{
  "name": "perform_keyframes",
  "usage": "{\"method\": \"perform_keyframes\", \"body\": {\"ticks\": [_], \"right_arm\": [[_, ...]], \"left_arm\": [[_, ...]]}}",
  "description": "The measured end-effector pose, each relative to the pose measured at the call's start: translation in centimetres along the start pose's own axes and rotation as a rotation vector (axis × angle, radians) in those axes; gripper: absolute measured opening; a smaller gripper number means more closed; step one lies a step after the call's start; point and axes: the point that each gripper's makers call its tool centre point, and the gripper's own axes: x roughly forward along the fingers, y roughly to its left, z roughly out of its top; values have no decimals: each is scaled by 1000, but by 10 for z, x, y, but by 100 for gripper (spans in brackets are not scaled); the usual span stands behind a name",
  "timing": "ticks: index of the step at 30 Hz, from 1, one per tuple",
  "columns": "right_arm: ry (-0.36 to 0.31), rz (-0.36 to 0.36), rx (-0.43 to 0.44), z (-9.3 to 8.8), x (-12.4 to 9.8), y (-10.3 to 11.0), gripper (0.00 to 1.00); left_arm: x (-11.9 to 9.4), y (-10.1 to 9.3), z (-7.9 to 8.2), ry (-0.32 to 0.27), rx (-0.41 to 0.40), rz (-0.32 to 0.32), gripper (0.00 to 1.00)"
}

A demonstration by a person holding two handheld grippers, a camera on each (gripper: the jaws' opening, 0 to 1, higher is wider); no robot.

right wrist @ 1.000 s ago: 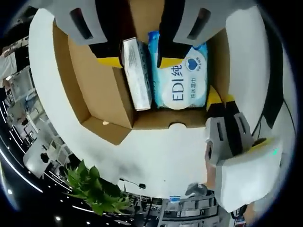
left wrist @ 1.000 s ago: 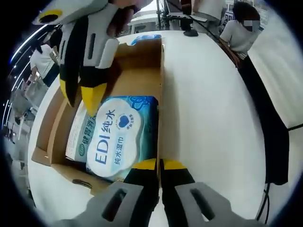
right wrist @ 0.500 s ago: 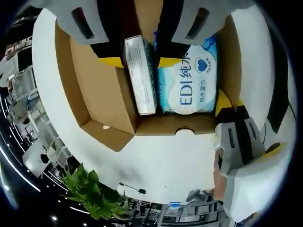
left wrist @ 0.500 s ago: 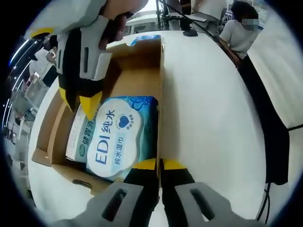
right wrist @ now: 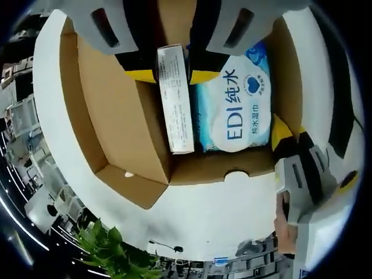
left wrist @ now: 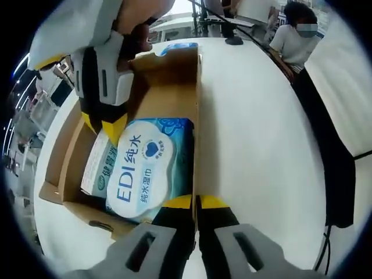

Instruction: Operate the shoe box by opening the lid, removing the specified soft item, and placing it in the target area until the item is outside and the box remains undamaged.

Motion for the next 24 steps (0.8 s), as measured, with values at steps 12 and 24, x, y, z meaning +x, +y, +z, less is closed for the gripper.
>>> {"method": "perform_keyframes", "body": {"ticks": [12,24], "right_arm": [[53,-15,74,-38,-16,-2,17],[133,13,224,-72,-33,2,17]], "left_arm": [[-1,0,0,3,-7,-1,0],[-1,0,0,4,-6,2,0]]}}
